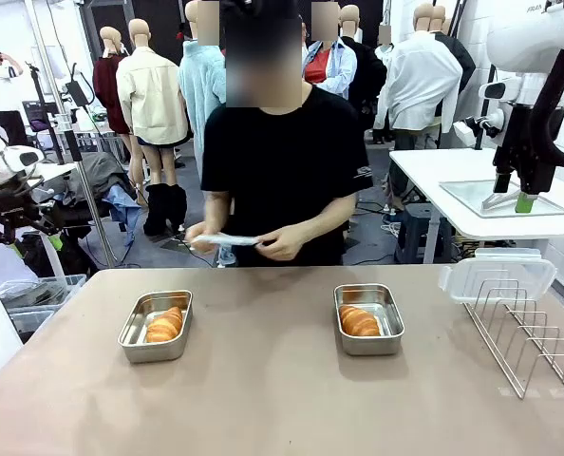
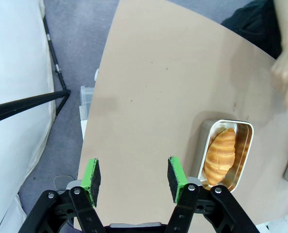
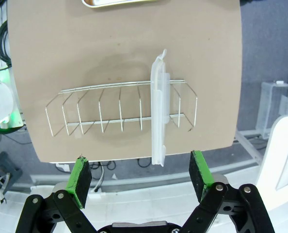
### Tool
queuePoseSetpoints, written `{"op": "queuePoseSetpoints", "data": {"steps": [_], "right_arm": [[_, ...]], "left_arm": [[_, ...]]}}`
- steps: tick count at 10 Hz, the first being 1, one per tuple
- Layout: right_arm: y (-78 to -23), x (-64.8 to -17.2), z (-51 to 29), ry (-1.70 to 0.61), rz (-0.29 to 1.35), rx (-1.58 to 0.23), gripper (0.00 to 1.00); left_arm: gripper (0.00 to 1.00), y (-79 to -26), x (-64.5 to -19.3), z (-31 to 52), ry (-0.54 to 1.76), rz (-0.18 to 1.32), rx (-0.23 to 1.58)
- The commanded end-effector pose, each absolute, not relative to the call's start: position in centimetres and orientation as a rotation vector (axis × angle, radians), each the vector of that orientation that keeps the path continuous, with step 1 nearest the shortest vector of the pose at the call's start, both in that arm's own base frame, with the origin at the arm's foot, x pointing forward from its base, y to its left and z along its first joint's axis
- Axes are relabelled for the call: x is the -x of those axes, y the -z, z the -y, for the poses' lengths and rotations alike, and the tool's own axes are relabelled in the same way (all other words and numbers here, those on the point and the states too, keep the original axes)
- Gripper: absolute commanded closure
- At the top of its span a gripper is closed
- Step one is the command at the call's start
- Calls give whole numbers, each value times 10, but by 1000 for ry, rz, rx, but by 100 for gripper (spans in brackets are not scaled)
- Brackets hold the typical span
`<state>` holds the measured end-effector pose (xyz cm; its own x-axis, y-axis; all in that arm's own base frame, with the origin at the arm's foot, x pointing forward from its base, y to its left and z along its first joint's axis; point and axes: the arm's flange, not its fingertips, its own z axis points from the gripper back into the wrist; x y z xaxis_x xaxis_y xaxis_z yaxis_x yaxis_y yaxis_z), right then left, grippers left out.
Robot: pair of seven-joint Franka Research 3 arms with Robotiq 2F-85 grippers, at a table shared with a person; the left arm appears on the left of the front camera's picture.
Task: Place the bread in airtight containers.
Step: Pick up one Airtight Container lid and hand it to the human.
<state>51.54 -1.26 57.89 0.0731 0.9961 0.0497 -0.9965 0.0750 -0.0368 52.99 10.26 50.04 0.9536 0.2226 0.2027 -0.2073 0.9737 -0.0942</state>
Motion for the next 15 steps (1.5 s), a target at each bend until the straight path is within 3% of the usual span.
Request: {"op": "queuePoseSetpoints", "data": {"steps": [1, 15], "right_arm": [[-580, -515, 13, -1510, 54, -10, 0], [-580, -515, 13, -1510, 54, -10, 0]], "left_arm": [[28, -502, -529, -102, -227, 218, 54], [28, -502, -529, -102, -227, 218, 54]]}}
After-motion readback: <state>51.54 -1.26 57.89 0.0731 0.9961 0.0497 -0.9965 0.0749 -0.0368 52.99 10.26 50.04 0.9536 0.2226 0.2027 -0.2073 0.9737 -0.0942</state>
